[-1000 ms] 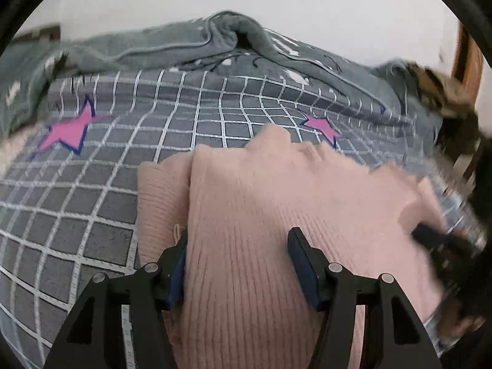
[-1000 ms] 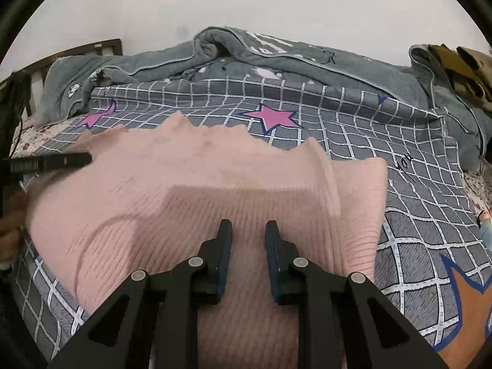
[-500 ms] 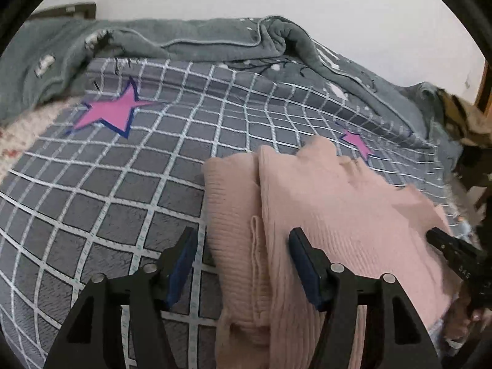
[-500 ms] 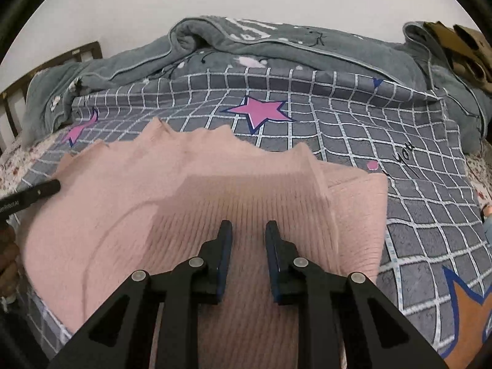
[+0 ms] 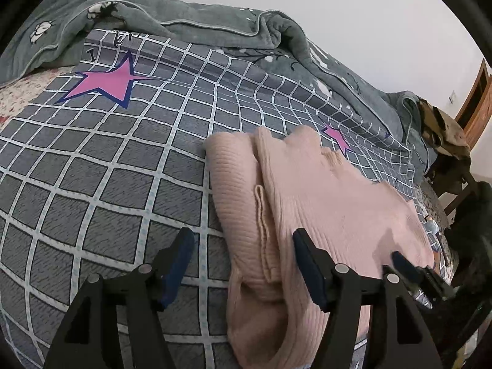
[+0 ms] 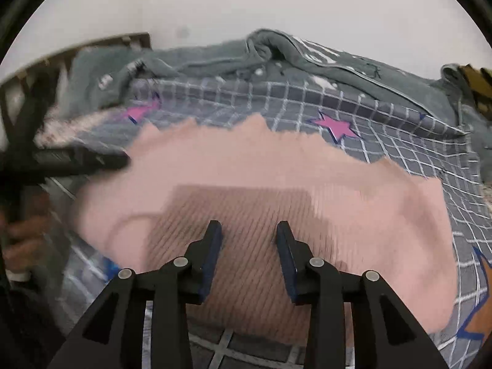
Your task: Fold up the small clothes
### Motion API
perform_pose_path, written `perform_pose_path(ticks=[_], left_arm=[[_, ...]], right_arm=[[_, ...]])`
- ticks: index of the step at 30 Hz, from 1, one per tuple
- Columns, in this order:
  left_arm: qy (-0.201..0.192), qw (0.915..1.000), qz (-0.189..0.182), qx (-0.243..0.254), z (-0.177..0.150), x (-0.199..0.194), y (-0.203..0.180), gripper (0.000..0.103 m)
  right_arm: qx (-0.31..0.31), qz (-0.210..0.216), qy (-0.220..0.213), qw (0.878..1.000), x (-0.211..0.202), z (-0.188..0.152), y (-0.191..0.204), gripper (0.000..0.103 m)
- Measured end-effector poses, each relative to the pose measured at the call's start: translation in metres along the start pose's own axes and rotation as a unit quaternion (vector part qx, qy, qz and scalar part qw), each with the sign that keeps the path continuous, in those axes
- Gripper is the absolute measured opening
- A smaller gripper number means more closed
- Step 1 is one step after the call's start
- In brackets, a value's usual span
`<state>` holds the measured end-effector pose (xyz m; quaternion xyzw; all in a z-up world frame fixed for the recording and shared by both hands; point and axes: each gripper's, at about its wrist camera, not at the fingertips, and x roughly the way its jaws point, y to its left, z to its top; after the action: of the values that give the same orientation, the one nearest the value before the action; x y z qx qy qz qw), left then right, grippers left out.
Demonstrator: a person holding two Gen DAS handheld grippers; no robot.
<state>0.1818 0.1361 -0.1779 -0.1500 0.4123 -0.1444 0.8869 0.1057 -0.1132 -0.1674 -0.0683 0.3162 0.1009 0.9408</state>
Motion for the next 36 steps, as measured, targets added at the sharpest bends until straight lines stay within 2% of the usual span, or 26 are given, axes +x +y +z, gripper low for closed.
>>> perform_pose_path(ticks=[4, 9, 14, 19, 22, 26, 28, 29, 33, 34, 36], left_arm=[[0.001, 1.0000, -0.003, 0.000, -0.001, -0.002, 0.002, 0.065], [0.002, 0.9997, -0.024, -0.009, 0.000, -0.002, 0.006, 0.067], [0.008, 0.9990, -0.042, -0.011, -0.002, 0.000, 0.007, 0.067], [0.016, 0.9981, -0.057, -0.016, -0.002, 0.006, 0.005, 0.068], [0.024, 0.9982, -0.054, -0.013, -0.002, 0.014, 0.000, 0.068], [0.026, 0.9988, -0.038, -0.019, 0.001, 0.022, -0.007, 0.067], [0.027, 0.9987, -0.037, -0.024, 0.002, 0.025, -0.009, 0.067], [0.030, 0.9985, -0.036, -0.027, 0.003, 0.027, -0.010, 0.064], [0.035, 0.9972, -0.045, -0.048, 0.005, 0.028, -0.007, 0.034], [0.032, 0.9960, -0.051, -0.067, 0.006, 0.027, -0.003, 0.029], [0.029, 0.9906, -0.065, -0.117, 0.010, 0.023, 0.004, 0.025]], right_arm=[[0.020, -0.016, 0.007, 1.000, 0.010, 0.012, -0.004, 0.036], [0.045, -0.039, 0.016, 0.998, 0.037, 0.027, -0.016, 0.036], [0.031, -0.052, 0.013, 0.998, 0.028, 0.018, -0.009, 0.036], [0.028, -0.030, 0.018, 0.999, 0.008, 0.005, -0.011, 0.036], [0.036, -0.021, 0.018, 0.999, 0.003, 0.000, -0.013, 0.036], [0.021, -0.044, 0.008, 0.999, 0.005, -0.005, -0.003, 0.036], [0.029, -0.040, 0.011, 0.999, 0.007, -0.002, -0.005, 0.036], [0.034, -0.031, 0.017, 0.999, 0.009, 0.000, -0.008, 0.036], [0.075, 0.051, 0.054, 0.994, 0.002, 0.011, -0.035, 0.037], [0.102, 0.081, 0.058, 0.990, -0.006, 0.012, -0.049, 0.037], [0.130, 0.100, 0.054, 0.985, -0.021, 0.012, -0.068, 0.037]])
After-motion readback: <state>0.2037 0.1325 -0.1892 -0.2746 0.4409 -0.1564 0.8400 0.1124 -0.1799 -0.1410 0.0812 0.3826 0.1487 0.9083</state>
